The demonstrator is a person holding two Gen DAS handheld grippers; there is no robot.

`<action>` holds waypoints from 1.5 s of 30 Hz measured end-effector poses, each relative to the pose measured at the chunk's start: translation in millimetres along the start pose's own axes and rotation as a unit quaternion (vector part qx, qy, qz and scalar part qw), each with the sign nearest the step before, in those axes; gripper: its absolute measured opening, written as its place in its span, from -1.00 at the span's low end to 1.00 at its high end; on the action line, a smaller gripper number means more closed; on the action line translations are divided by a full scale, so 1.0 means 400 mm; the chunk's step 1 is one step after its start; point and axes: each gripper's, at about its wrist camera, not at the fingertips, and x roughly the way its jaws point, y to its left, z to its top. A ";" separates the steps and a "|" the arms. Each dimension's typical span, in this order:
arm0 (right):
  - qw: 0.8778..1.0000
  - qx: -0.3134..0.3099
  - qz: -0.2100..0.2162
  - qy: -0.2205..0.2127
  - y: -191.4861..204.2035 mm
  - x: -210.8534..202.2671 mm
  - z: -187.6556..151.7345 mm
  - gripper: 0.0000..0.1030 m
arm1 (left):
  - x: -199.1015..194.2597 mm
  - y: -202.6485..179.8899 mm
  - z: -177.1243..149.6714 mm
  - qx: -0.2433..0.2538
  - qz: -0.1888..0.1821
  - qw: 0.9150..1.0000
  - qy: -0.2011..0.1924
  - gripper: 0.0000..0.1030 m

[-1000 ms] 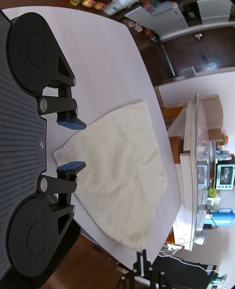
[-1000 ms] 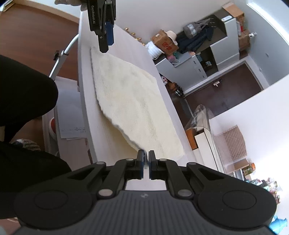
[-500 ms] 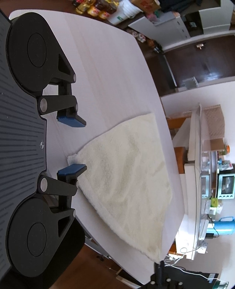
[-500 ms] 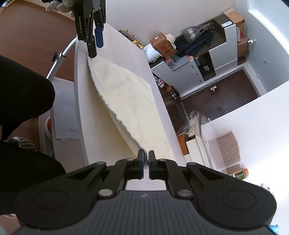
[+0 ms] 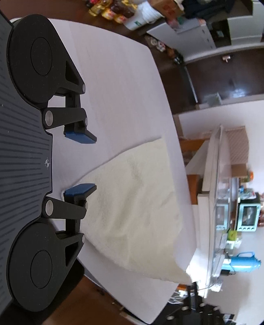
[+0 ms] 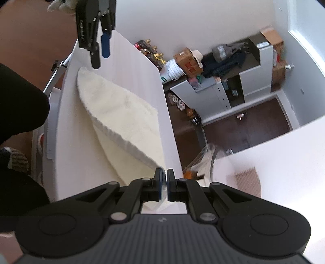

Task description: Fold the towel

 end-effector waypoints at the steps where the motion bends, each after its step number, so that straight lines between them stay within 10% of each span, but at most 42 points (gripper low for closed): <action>1: 1.000 -0.006 0.000 0.000 -0.008 0.009 0.003 -0.89 | 0.006 -0.004 -0.003 0.009 -0.004 1.000 0.005 -0.09; 28: 0.980 -0.142 0.118 -0.073 -0.103 0.569 0.271 -0.89 | 0.016 0.033 -0.046 -0.014 -0.069 0.998 -0.005 -0.10; 34: 0.978 -0.122 0.156 -0.064 -0.064 0.681 0.273 -0.88 | 0.018 0.032 -0.044 -0.012 -0.074 0.997 -0.006 -0.09; 45: 0.989 0.010 0.139 -0.039 -0.129 0.671 0.223 -0.29 | 0.014 0.047 -0.042 -0.029 -0.087 0.996 -0.006 -0.01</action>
